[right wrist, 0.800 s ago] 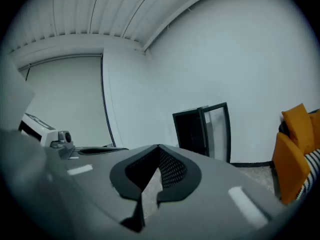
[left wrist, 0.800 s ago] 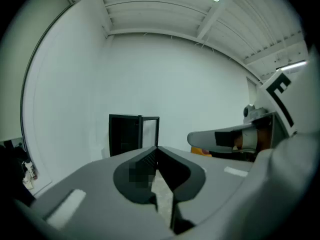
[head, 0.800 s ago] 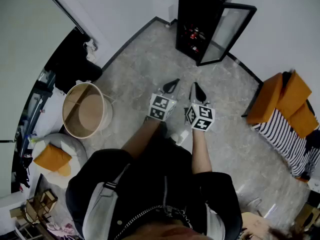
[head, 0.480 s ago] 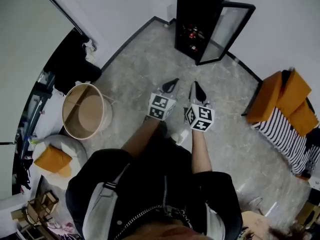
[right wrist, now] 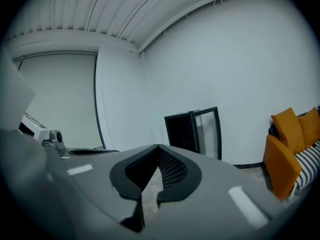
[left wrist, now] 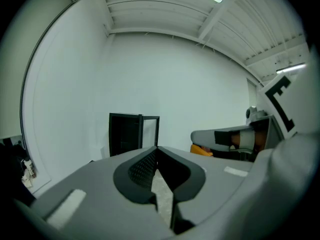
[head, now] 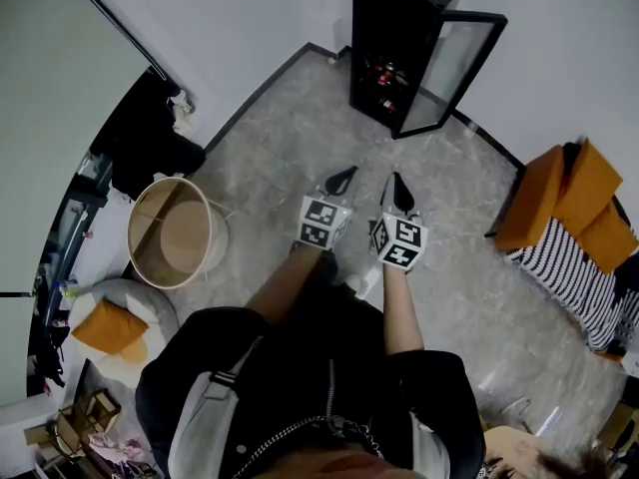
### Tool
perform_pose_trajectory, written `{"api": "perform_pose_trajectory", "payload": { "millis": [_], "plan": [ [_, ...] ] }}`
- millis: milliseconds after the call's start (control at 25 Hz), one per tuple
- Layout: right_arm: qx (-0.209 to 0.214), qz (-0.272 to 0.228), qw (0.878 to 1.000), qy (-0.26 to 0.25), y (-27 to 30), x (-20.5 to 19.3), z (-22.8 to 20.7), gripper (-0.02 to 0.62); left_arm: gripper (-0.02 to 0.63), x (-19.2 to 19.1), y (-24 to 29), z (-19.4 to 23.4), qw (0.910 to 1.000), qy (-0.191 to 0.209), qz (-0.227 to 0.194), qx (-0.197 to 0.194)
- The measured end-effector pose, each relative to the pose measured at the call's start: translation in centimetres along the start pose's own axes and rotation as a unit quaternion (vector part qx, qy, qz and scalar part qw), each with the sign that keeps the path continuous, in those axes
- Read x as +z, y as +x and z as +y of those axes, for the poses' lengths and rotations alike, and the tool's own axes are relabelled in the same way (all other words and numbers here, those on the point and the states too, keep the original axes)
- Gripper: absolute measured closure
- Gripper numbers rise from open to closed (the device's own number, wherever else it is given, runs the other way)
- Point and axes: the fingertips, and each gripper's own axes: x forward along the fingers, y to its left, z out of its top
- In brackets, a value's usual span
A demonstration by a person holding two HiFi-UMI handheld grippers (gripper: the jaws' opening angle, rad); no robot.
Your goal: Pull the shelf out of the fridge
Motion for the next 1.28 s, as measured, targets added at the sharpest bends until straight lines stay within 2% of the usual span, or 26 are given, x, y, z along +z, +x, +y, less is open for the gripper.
{"api": "perform_pose_trajectory", "payload": {
  "millis": [160, 280, 480, 800, 1280],
  "plan": [
    [0.013, -0.009, 1.000, 0.005, -0.7, -0.1, 0.7, 0.592, 0.598, -0.1, -0.3, -0.4, 1.0000, 0.002, 0.001, -0.001],
    [0.012, 0.005, 1.000, 0.002, 0.0, -0.7, 1.1, 0.592, 0.597, -0.1, -0.2, -0.2, 1.0000, 0.004, 0.003, -0.005],
    [0.037, 0.018, 0.999, 0.007, 2.0, -0.9, 2.0, 0.592, 0.597, -0.4, 1.3, 1.5, 0.9999, -0.002, 0.010, -0.007],
    [0.015, 0.015, 1.000, 0.006, 6.2, 1.1, 0.2, 0.592, 0.598, 1.4, 5.4, 3.9, 0.9998, -0.002, 0.004, -0.018],
    [0.001, 0.022, 1.000, -0.003, 14.6, 2.8, 0.5, 0.592, 0.598, 2.8, 11.6, 10.4, 0.9994, -0.010, 0.004, -0.033]
  ]
}}
